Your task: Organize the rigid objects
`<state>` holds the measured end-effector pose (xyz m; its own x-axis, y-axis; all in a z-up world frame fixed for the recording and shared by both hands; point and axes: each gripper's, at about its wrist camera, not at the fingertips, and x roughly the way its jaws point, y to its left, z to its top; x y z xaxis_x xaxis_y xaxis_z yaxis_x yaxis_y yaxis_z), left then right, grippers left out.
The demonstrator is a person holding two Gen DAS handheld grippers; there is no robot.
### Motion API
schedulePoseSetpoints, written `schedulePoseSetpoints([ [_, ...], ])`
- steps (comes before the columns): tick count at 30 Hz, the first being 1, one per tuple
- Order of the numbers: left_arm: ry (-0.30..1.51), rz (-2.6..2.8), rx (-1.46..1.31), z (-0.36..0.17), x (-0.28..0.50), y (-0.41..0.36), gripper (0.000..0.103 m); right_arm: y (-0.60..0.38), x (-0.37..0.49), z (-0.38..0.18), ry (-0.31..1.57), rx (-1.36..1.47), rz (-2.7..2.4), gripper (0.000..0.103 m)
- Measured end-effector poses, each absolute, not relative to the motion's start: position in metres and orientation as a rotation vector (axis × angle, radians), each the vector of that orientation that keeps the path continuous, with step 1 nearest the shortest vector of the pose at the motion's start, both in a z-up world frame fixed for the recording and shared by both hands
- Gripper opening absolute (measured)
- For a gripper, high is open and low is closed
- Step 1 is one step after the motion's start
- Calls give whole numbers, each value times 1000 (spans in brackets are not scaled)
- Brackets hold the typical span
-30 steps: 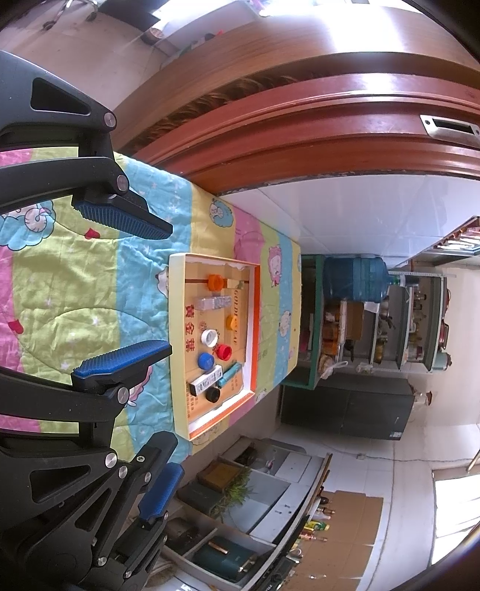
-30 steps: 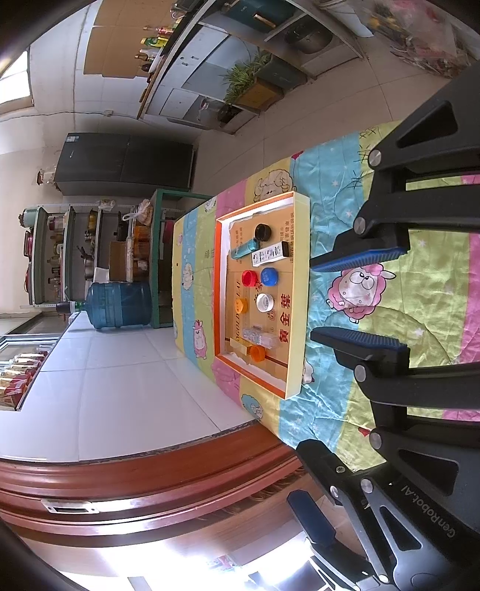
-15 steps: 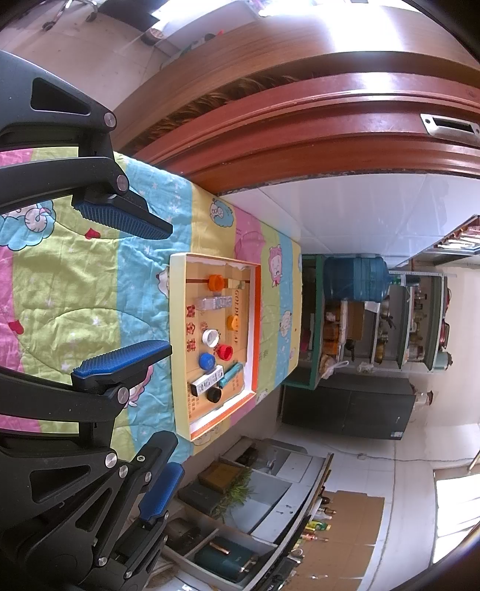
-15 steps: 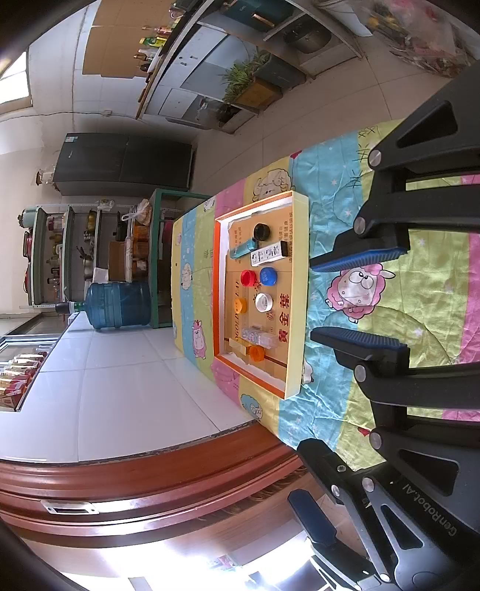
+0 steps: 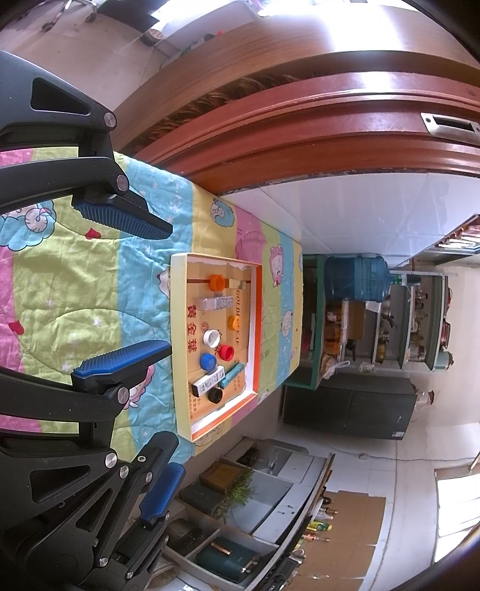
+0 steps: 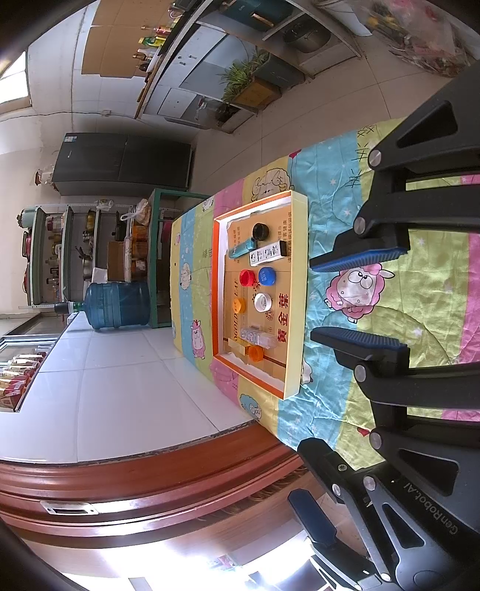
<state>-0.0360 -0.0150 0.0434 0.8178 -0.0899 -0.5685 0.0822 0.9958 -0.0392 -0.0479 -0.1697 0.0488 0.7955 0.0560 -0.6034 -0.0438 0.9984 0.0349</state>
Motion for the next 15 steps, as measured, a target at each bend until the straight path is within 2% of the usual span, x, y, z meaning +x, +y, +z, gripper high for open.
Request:
schedulePoseSetpoints([
  [15,607,-92,-11,42,-36,-16,59,-169,-48,48,650,18,54,31],
])
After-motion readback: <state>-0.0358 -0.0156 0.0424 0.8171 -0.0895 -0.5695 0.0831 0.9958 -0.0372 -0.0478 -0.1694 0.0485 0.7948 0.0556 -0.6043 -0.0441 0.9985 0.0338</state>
